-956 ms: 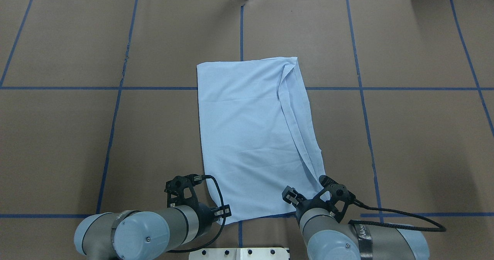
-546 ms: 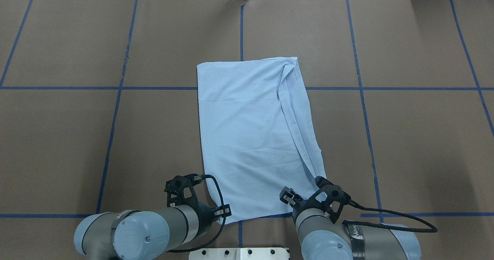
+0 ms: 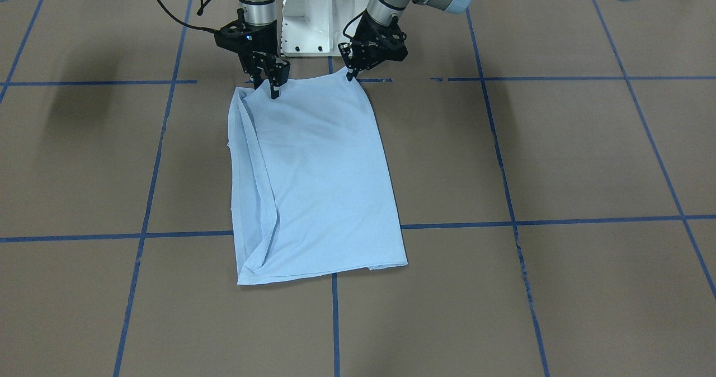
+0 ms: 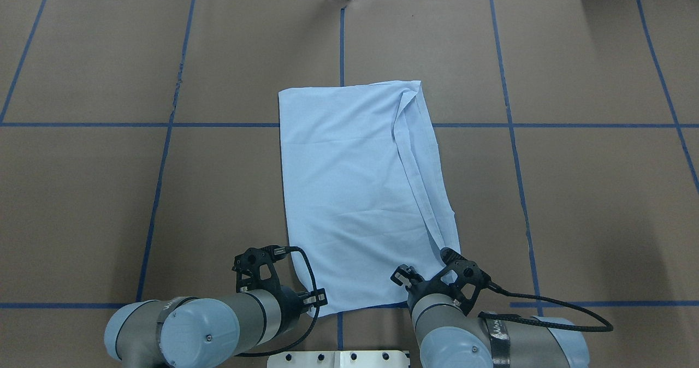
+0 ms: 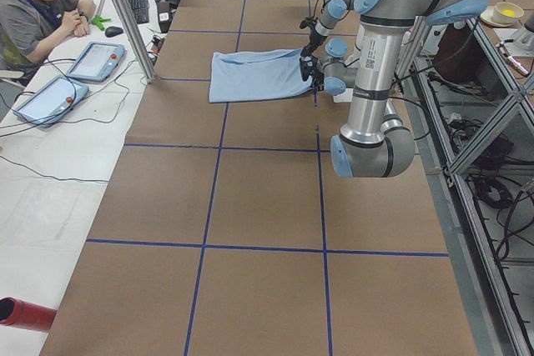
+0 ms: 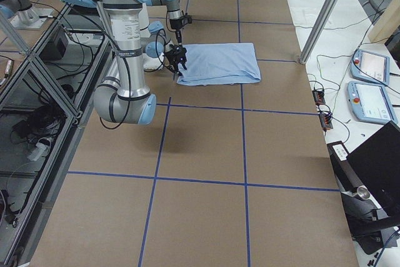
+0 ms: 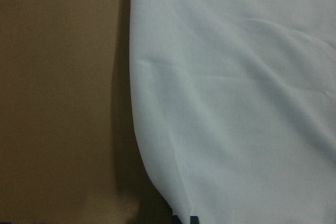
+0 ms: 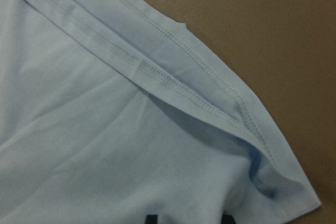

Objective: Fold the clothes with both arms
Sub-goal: 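Move the right gripper to the other near corner and grasp both near corners, then lift the near edge with both grippers and fold it over toward the far edge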

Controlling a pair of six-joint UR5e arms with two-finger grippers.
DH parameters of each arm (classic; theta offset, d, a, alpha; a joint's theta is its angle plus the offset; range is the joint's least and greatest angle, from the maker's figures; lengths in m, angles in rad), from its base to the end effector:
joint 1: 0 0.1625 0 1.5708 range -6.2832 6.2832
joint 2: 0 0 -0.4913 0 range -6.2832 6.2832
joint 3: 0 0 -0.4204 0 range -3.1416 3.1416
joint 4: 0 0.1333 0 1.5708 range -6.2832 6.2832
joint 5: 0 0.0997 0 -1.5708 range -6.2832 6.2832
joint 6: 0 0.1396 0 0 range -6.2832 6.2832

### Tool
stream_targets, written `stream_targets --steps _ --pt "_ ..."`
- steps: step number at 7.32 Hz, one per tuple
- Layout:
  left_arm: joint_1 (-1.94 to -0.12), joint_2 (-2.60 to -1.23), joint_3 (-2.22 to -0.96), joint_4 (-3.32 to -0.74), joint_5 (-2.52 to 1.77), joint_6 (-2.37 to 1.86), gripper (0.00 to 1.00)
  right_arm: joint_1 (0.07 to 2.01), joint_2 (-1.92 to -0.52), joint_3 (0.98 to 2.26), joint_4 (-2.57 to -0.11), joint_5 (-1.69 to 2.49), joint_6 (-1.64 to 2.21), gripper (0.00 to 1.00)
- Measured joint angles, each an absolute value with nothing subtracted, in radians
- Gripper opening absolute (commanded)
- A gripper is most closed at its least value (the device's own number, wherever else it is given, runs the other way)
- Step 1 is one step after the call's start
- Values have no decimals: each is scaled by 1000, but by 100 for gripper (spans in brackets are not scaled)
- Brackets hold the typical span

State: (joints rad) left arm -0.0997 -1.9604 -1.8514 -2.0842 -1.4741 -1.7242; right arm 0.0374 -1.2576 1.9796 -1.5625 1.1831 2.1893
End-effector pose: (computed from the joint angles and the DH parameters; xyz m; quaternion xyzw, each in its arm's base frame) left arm 0.6644 -0.2140 0.3160 0.0251 0.5581 -0.1314 0.8189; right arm -0.6200 -0.2094 0.3818 0.0720 -0.3873 0.3604 0.8456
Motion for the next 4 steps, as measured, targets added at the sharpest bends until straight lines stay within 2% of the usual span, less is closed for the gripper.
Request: stream_targets --steps 4 --pt "-107 -1956 -1886 -2081 -1479 -1711 0 49 -1243 2003 -1563 1181 2191 0"
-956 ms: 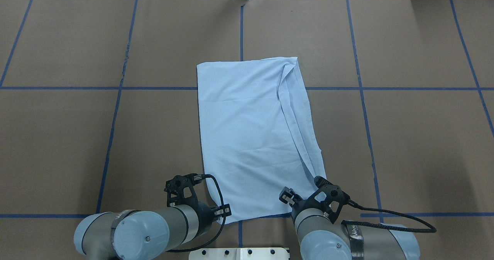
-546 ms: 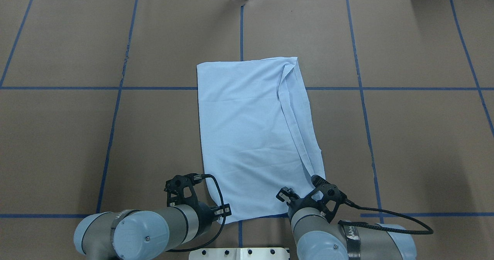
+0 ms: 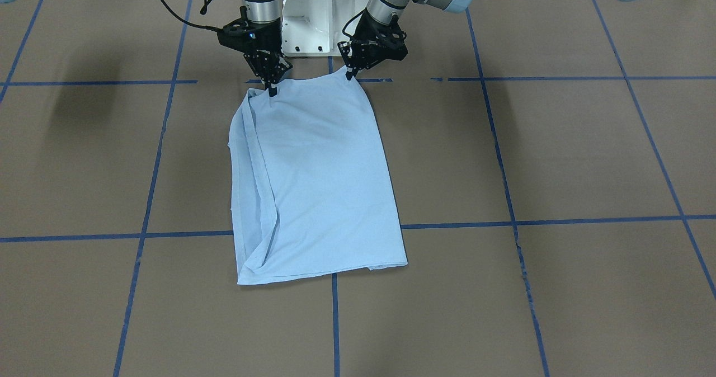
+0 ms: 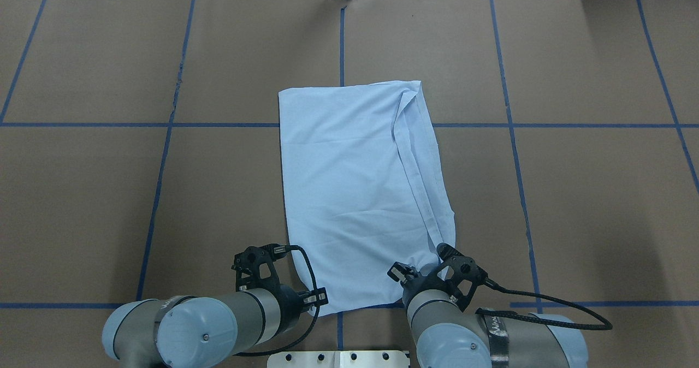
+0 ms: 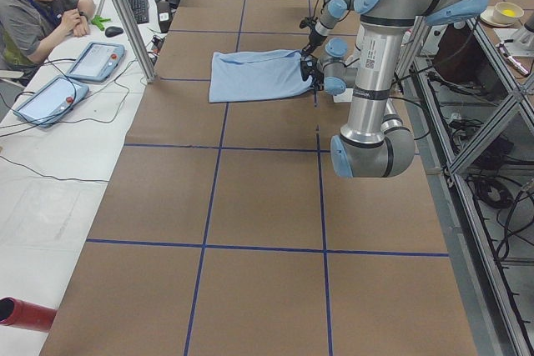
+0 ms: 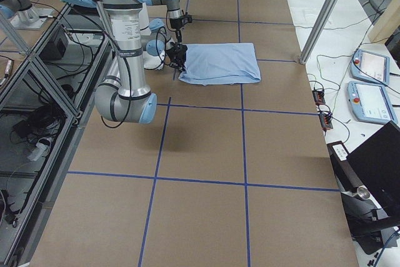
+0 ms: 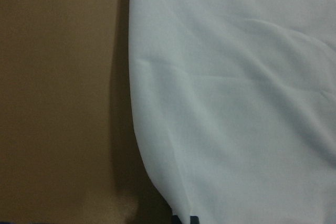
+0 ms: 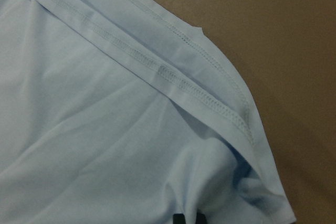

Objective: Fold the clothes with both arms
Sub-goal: 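Lift the near edge with both grippers and fold it over toward the far edge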

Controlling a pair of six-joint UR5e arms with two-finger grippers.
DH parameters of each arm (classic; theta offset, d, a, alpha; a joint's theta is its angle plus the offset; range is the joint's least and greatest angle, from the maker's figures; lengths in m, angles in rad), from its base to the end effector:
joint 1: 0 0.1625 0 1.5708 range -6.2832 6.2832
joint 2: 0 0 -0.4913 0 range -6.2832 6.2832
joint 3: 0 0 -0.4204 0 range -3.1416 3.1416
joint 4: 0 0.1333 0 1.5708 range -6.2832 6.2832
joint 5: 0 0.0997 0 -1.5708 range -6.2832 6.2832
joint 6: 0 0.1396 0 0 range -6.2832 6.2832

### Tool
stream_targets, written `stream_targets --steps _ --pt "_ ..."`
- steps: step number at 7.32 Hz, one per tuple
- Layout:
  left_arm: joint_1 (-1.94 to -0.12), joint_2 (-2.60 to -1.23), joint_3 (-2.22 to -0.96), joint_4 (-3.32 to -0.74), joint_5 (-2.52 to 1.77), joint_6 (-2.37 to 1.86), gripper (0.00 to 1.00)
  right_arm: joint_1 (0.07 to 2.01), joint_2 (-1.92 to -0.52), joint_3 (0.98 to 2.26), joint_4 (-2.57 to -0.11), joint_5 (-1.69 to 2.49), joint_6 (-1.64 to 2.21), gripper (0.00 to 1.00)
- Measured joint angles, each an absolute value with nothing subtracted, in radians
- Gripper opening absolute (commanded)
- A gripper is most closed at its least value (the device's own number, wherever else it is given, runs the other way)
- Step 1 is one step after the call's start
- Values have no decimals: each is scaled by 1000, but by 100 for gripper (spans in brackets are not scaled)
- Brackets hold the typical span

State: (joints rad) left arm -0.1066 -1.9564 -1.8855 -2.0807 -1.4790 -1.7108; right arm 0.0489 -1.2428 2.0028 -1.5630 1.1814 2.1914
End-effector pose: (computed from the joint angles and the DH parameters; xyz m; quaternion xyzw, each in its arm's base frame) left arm 0.6521 -0.2167 0.3026 0.0282 0.5688 -0.1269 0.8121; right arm -0.6146 -0.2166 0.3617 0.0685 -0.4031 0.3673 0.8354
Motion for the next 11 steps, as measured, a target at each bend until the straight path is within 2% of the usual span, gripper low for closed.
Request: stream_targets --steps 2,4,5,7,9,11 --pt "-132 -1914 -2090 -1963 -1534 -1654 0 58 -1240 2122 -1604 1184 2188 0" --pt "-150 -1907 -2311 -1753 -1597 -1632 0 49 -1207 2318 -1789 1191 2188 0" --pt "-154 -1912 -2369 -1683 -1611 -1630 0 42 -1178 2379 -1873 1194 2188 0" --pt "-178 -1920 -2379 -1641 -1618 -1624 0 36 -1134 2371 -1928 1194 2186 0" --pt "-256 -1952 -2313 -1634 -1622 -1543 0 78 -1068 2271 -1926 1194 2164 0" --pt "-352 -1989 -2194 -1641 -1625 -1455 0 159 -1012 2125 -1834 1198 2105 0"
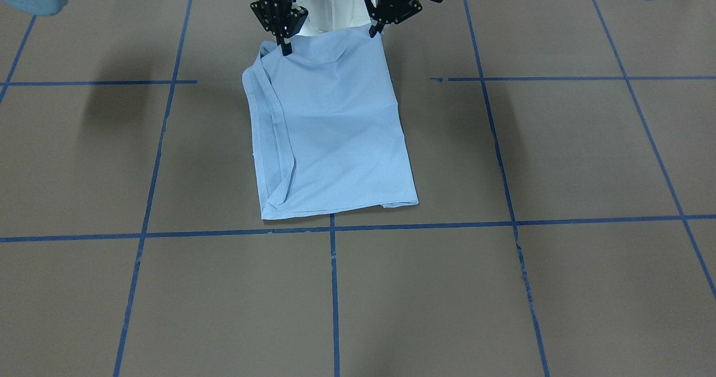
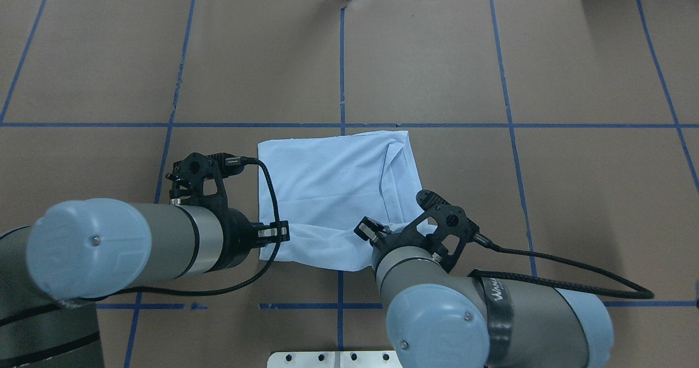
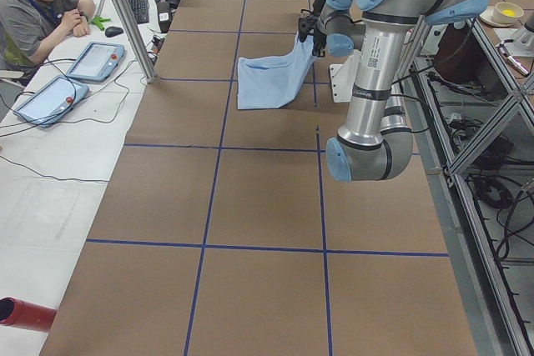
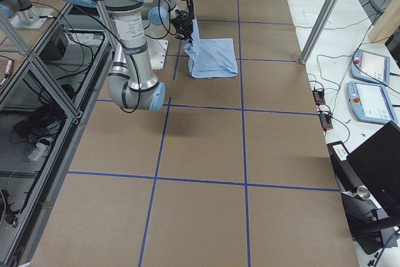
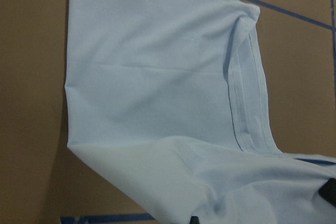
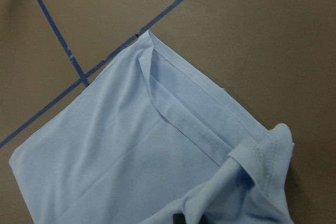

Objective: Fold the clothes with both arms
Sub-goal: 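Lift the near edge with both grippers and fold it over toward the far edge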

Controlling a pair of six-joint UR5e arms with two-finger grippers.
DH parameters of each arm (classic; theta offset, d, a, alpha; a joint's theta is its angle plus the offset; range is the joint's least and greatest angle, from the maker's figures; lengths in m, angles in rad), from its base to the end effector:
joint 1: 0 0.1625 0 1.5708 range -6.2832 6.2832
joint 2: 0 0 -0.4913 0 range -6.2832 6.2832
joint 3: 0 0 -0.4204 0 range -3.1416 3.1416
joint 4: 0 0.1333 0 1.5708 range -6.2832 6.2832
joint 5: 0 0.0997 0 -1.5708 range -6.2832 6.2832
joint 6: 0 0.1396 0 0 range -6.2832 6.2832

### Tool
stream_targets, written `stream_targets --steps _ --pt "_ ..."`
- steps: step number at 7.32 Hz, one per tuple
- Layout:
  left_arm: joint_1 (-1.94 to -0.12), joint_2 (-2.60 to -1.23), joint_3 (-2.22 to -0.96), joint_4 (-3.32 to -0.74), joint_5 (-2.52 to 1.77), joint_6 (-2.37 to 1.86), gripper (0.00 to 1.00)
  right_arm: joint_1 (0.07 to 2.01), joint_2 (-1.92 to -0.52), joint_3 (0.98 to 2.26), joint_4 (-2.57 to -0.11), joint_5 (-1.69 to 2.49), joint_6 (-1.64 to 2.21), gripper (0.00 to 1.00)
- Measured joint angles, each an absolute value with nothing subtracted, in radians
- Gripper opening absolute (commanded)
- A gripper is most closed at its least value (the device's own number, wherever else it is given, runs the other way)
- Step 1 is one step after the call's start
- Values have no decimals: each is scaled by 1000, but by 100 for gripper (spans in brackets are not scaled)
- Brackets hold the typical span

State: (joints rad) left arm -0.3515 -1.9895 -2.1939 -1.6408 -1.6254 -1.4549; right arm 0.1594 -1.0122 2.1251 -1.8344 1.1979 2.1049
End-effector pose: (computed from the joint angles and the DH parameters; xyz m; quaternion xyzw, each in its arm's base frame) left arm 0.5022 -0.3181 0.2208 0.0996 0.5185 -0.0855 0.8449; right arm -0.5727 -0.2786 0.2130 0.0905 -0.4292 0.3761 0.8161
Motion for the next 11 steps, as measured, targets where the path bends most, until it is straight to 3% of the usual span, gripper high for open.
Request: stream_targets --steps 6,9,10,11 --pt "-536 -2101 -1740 -1873 -1624 -1325 0 376 -886 1666 -1507 1298 1974 0" --pt "-566 -2141 -1606 -1944 -1623 -1304 0 410 -842 1562 -1462 1314 1945 0" --pt "-567 -2144 -1591 -1955 -1623 -1303 0 415 -839 1554 -1461 1315 1929 34" --pt "-568 -2146 -1586 -1960 -1623 -1303 59 419 -840 1551 -1460 1316 1904 99"
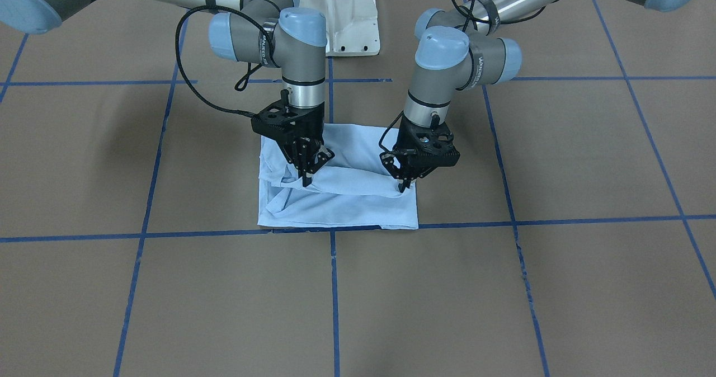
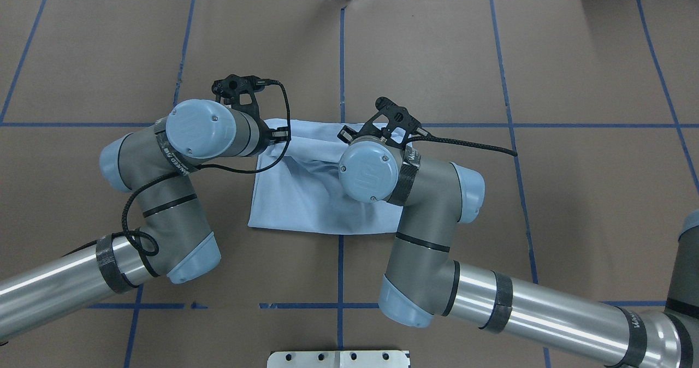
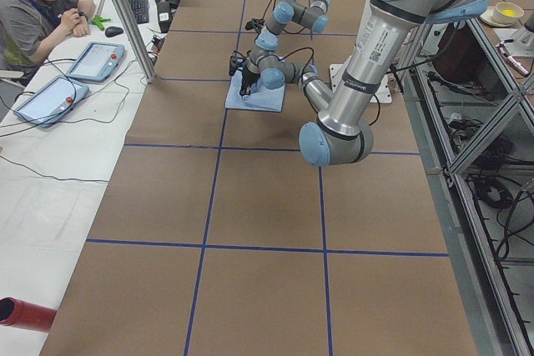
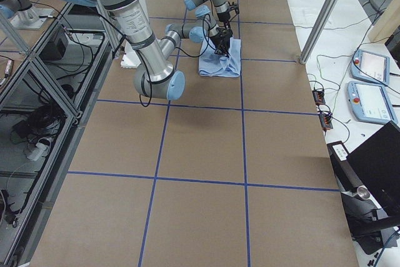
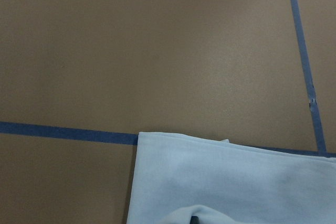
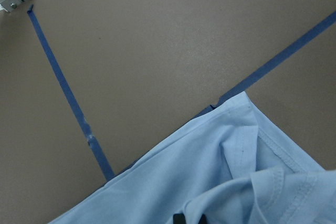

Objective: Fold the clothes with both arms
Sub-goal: 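Lift the near edge with both grippers and fold it over toward the far edge, then lay the folded edge down and open both grippers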

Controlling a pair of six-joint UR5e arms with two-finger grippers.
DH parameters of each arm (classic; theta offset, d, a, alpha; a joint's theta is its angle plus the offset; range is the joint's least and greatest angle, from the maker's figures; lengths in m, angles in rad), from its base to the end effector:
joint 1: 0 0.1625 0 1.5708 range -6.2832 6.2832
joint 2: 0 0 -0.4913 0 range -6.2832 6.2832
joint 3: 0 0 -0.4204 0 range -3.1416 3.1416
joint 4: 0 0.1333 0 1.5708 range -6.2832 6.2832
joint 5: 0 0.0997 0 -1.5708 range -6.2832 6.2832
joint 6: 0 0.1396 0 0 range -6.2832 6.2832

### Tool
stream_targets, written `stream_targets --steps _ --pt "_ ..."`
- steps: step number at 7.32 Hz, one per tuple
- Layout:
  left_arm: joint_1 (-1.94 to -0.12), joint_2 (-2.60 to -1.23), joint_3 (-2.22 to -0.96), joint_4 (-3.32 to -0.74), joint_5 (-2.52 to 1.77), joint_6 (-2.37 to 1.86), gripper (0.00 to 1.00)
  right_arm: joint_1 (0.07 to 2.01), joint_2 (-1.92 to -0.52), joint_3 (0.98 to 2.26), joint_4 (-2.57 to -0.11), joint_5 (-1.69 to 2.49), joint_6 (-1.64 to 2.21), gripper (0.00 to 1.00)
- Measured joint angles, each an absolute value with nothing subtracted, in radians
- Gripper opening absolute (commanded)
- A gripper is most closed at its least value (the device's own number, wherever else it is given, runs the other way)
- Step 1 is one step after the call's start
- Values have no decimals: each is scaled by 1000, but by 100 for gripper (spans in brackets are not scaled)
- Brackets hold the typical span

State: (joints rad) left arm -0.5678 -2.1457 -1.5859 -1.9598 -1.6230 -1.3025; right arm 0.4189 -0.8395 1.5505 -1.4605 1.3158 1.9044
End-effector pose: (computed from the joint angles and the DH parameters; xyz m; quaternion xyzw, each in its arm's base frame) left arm 0.5964 -0.5299 0.3359 0.1698 0.4389 -0.1195 0.8742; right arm -0.6746 -0.4848 0.2729 0.1334 -0.3906 0.3814 0.8272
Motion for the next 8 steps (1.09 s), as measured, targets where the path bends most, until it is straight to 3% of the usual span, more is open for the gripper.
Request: stream_targets --steps 1,8 --pt "-569 -2146 -1585 -1962 -1623 -1302 100 424 -839 1549 -1460 1316 1860 100" --pt "-657 -2105 -1634 -2002 -1756 -1095 100 352 -845 1552 -1464 1319 1441 100"
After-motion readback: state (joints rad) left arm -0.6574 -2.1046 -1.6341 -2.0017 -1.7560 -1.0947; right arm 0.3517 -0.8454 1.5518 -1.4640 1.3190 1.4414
